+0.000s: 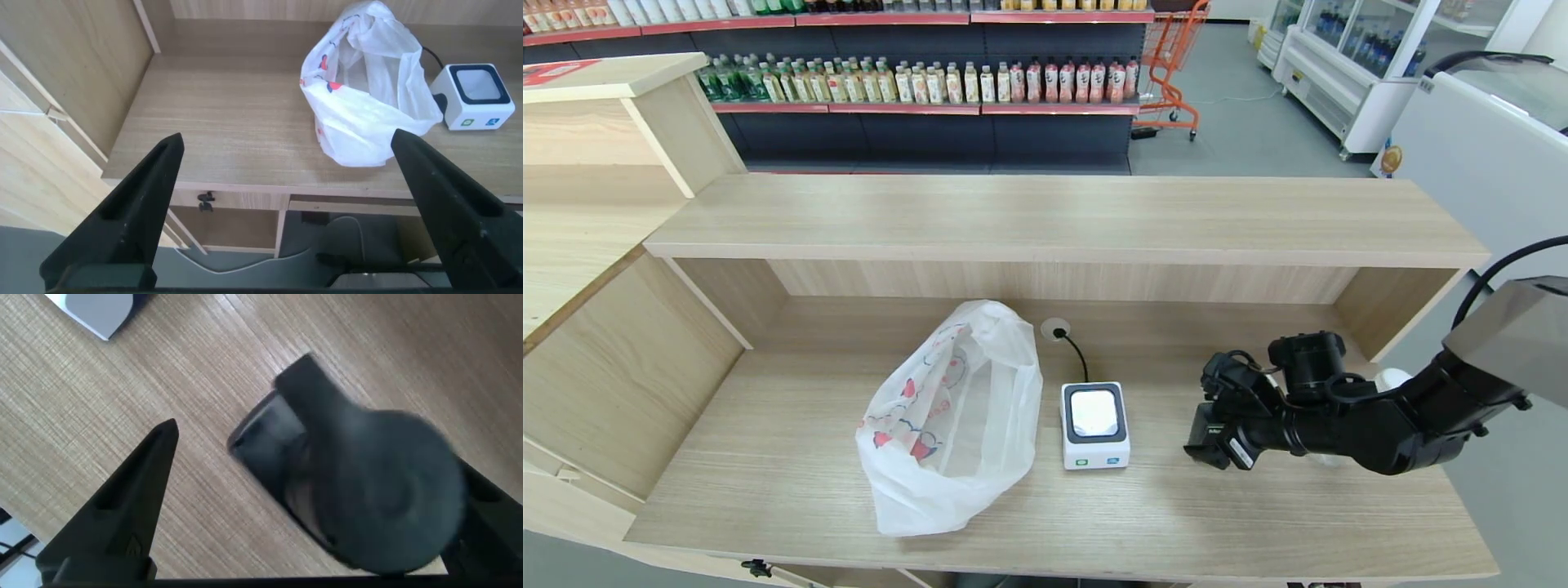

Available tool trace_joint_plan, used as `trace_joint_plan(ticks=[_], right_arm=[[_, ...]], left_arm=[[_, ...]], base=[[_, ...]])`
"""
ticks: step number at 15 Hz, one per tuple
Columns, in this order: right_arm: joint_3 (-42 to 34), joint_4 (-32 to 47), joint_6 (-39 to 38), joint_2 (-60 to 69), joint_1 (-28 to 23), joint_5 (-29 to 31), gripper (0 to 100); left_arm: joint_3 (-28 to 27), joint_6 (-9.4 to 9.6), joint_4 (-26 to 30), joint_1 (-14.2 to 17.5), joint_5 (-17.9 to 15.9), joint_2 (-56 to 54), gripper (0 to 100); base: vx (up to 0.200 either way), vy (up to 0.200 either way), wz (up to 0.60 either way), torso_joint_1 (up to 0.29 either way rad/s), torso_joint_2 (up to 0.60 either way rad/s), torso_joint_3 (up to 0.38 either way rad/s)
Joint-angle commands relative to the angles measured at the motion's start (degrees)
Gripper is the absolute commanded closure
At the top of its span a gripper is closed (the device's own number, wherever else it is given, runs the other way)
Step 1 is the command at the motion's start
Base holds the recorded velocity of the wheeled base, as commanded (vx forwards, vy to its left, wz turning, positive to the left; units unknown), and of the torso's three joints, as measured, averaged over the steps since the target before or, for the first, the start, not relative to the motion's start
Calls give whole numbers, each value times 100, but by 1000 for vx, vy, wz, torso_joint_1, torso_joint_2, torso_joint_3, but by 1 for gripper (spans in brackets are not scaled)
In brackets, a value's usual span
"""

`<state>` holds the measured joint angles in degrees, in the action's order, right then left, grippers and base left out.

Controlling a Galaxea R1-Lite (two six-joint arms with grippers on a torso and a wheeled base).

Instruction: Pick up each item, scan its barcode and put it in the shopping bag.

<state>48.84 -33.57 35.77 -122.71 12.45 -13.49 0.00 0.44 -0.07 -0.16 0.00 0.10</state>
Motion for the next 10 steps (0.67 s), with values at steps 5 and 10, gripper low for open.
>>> trace_joint_plan(ticks=[5, 10], right_arm=[[47, -150, 0, -130, 56, -320, 100], [-348, -193, 9, 160, -58, -356, 100]], left_arm=[[0, 0, -1, -2, 9, -1, 0], [0, 0, -1, -2, 0, -1, 0]], base=[[0, 0, 0, 0, 0, 0], [0, 0, 0, 0, 0, 0]])
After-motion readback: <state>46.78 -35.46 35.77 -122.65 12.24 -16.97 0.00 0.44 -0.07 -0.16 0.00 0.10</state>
